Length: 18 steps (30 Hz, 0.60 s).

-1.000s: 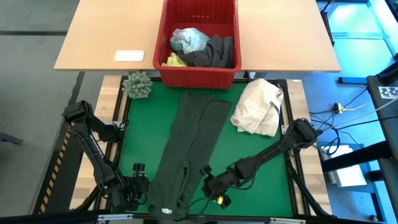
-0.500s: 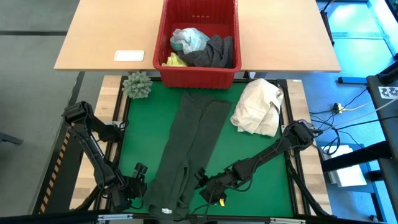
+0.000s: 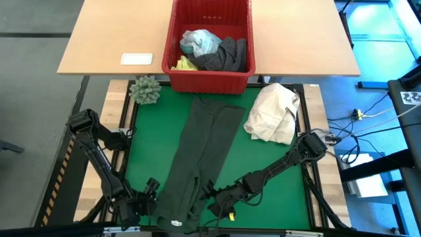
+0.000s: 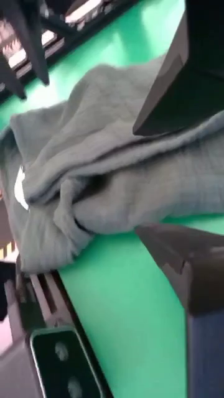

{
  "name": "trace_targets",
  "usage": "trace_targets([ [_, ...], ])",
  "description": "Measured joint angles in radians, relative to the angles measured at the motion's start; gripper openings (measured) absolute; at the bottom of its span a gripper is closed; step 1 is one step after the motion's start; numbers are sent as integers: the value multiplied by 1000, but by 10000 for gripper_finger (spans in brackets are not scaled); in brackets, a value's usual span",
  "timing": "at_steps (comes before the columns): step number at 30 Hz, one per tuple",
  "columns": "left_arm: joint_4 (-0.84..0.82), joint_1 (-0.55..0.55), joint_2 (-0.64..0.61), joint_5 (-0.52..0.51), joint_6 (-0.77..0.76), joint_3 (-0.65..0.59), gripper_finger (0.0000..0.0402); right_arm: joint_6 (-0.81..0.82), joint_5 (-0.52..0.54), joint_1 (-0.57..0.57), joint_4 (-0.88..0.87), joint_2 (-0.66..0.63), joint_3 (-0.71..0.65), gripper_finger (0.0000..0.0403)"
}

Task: Fold Laundry from Bin
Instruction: Fold the dark green polo

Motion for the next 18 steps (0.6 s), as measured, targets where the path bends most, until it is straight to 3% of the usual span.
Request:
trace_targets([
  [9,11,3,64,174,3,0,187,-68,20,2,6,35,1,291],
  [18,-24,1,72,149,73,0,226,-95,14,-14,20,65,1,292],
])
